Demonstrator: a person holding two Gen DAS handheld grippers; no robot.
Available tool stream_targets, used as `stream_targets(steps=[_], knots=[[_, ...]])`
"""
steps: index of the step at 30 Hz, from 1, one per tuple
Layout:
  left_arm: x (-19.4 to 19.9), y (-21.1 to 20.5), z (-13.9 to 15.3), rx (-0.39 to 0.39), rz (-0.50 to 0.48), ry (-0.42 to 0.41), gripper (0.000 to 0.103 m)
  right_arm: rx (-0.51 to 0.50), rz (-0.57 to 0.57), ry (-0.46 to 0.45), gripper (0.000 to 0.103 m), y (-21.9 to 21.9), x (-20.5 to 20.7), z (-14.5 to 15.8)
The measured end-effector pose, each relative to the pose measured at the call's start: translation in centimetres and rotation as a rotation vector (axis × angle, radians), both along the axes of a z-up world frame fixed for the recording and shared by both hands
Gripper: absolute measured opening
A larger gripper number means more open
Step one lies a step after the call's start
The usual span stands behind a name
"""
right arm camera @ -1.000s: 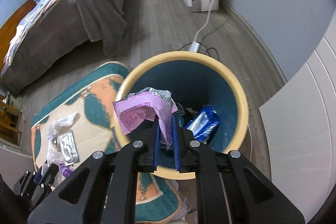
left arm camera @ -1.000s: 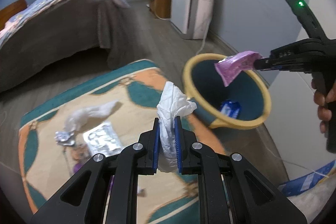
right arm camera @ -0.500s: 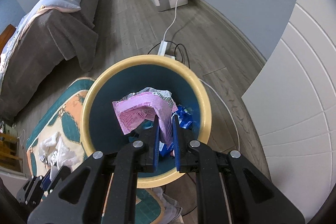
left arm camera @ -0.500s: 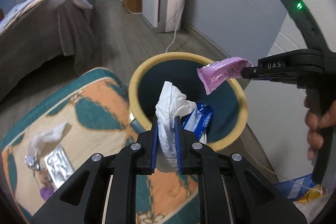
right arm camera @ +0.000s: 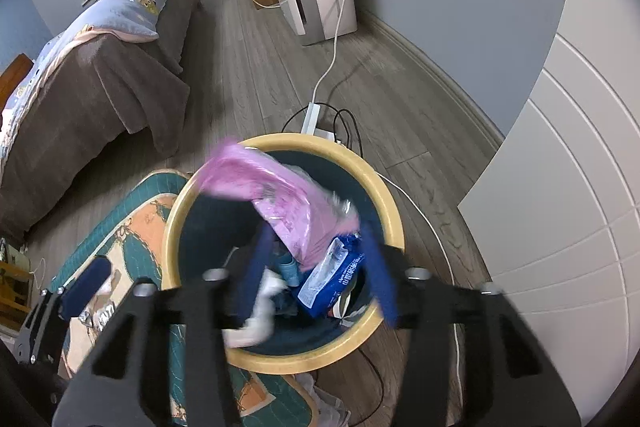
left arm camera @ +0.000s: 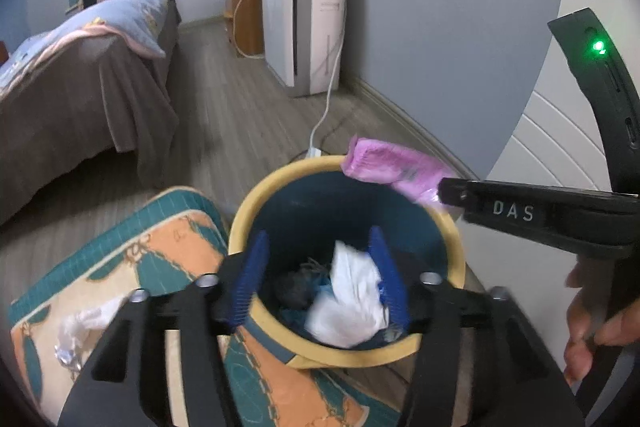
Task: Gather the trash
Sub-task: 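Open the right gripper to drop the wrapper while the left drops the tissue into the wastebasket, then move both grippers back over the remaining trash on the cushion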
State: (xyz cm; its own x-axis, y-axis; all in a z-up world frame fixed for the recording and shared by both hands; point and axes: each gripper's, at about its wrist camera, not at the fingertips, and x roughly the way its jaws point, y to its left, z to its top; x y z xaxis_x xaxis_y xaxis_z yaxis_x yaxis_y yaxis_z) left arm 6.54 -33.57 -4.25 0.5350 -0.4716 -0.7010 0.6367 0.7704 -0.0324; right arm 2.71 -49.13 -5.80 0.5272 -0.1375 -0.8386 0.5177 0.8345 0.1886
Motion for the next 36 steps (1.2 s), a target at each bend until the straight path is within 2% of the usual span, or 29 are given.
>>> stream_targets(steps=[2, 4, 7, 10, 15, 23, 30, 36], knots=[[-0.1, 0.3, -0.1, 0.008, 0.013, -0.01, 0.072, -0.001, 0.001, -0.002, 0.057, 0.0, 0.0, 0.0], [-0.1, 0.9, -0.2, 0.02, 0.039, -0.019, 0.087, 0.002, 0.004, -0.007, 0.075, 0.2, 0.1, 0.1], [0.0, 2.4, -0.2, 0.029, 0.086, -0.015, 0.094, -0.008, 0.018, -0.006, 0.089, 0.6, 0.4, 0.2], [0.2, 4.4, -0.1, 0.039, 0.112, 0.006, 0.095, -0.018, 0.037, -0.007, 0.095, 1.3, 0.7, 0.4], [0.4, 9.1, 0.5, 0.078, 0.158, -0.002, 0.096, -0.03, 0.062, 0.008, 0.097, 2.1, 1.2, 0.3], [1.5, 18.8, 2.5, 0.095, 0.321, 0.004, 0.096, -0.065, 0.111, 0.019, 0.097, 4.3, 1.7, 0.7], [1.2, 25.8, 1.8, 0.045, 0.458, 0.042, 0.097, -0.119, 0.231, 0.019, 0.097, 9.0, 3.0, 1.5], [1.6, 29.4, 1.2, 0.001, 0.545, 0.083, 0.097, -0.131, 0.35, 0.026, 0.097, 14.4, 4.4, 1.7]])
